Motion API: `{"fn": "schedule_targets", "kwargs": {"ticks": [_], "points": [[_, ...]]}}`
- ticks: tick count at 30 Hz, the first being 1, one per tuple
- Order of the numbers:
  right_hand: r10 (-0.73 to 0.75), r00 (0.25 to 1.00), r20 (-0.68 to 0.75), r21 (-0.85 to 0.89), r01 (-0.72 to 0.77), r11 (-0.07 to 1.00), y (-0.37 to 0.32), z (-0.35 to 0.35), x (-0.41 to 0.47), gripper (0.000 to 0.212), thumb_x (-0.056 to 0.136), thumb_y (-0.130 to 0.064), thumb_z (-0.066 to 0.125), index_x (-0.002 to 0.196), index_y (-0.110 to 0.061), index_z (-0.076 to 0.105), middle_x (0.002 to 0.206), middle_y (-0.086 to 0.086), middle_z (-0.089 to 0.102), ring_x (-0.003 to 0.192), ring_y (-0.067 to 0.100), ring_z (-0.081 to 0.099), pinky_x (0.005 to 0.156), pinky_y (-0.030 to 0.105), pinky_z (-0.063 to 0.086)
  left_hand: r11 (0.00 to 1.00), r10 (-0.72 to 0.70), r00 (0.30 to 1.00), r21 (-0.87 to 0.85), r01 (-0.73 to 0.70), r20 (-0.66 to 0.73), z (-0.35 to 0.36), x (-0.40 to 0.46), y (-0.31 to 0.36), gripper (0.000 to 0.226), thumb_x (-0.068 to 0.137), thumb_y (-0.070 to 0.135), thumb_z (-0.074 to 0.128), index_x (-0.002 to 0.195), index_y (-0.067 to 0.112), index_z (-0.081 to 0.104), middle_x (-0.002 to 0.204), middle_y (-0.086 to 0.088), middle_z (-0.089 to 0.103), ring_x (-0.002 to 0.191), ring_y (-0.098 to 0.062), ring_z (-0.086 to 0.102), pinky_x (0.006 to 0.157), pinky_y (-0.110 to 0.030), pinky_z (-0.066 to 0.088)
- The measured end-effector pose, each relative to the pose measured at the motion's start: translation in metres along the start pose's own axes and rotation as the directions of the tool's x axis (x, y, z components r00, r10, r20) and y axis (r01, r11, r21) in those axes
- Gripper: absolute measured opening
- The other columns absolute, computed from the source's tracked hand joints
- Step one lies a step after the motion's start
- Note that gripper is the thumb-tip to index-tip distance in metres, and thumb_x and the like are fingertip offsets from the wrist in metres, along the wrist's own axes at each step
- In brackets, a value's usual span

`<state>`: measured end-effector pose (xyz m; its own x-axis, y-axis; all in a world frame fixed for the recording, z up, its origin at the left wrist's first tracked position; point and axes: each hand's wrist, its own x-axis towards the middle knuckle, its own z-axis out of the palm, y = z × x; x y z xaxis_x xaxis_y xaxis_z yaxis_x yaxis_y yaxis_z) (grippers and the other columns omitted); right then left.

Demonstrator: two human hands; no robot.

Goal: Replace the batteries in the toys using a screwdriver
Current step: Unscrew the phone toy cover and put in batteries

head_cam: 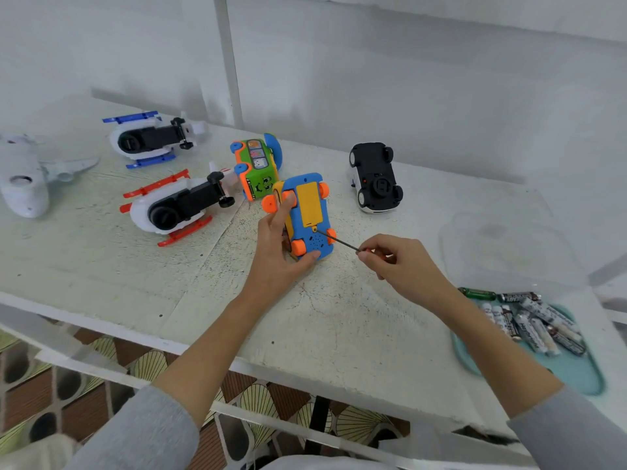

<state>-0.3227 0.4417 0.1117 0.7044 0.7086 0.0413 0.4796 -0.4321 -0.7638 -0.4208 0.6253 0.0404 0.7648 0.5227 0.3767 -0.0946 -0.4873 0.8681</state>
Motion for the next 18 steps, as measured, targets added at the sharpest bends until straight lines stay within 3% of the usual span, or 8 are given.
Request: {"fn": "schedule_targets", "kwargs": {"ticks": [7,11,14,16,18], "points": [[0.014,1.0,0.02,-0.029,-0.014,0.999,-0.002,-0.002,0.001,0.008,0.09,-0.021,0.058,0.087,-0.019,0.065,0.066,-0.009,0.057,0.059,0.006,0.051,0.065,0.028,0.046,1.0,0.017,1.0,0.0,-0.017,-0.012,0.001,0.001,-0.004,0.096,0.078,0.012,0.077,0.136,0.058,0.017,0.124,0.009,0.032,0.116,-0.001,0.045,0.087,-0.012,0.048],[0.041,0.999,0.014,-0.005,-0.041,0.999,-0.005,-0.005,0.001,0.006,0.086,-0.021,0.063,0.087,-0.019,0.068,0.067,-0.004,0.061,0.057,0.006,0.056,0.065,0.026,0.049,0.997,0.067,0.998,0.044,-0.067,-0.007,0.001,0.001,-0.005,0.097,0.078,0.015,0.077,0.135,0.065,0.016,0.132,0.002,0.028,0.119,0.009,0.037,0.092,-0.009,0.043],[0.097,0.995,-0.018,0.138,-0.094,0.986,-0.009,-0.01,0.0,0.008,0.083,-0.016,0.067,0.089,-0.017,0.072,0.066,0.004,0.064,0.052,0.003,0.055,0.056,0.012,0.044,0.989,0.085,0.996,0.12,-0.086,0.02,0.002,0.0,-0.002,0.087,0.076,0.026,0.07,0.135,0.063,0.018,0.135,0.006,0.02,0.126,-0.006,0.036,0.1,-0.024,0.044],[0.162,0.987,0.008,0.275,-0.158,0.948,-0.011,-0.013,0.0,0.011,0.087,-0.016,0.062,0.091,-0.013,0.071,0.064,0.005,0.062,0.046,0.005,0.047,0.046,0.013,0.036,0.987,0.082,0.996,0.137,-0.084,0.021,0.002,0.0,-0.002,0.083,0.077,0.028,0.067,0.137,0.059,0.018,0.135,0.008,0.017,0.129,-0.012,0.034,0.103,-0.03,0.044],[0.224,0.973,0.049,0.388,-0.225,0.894,-0.012,-0.016,0.002,0.017,0.092,-0.014,0.052,0.097,-0.01,0.067,0.064,0.009,0.062,0.042,0.01,0.038,0.039,0.017,0.029,0.987,0.077,0.997,0.143,-0.078,0.011,0.002,0.0,-0.002,0.081,0.079,0.03,0.065,0.138,0.057,0.018,0.135,0.009,0.017,0.128,-0.011,0.034,0.101,-0.026,0.042]]}}
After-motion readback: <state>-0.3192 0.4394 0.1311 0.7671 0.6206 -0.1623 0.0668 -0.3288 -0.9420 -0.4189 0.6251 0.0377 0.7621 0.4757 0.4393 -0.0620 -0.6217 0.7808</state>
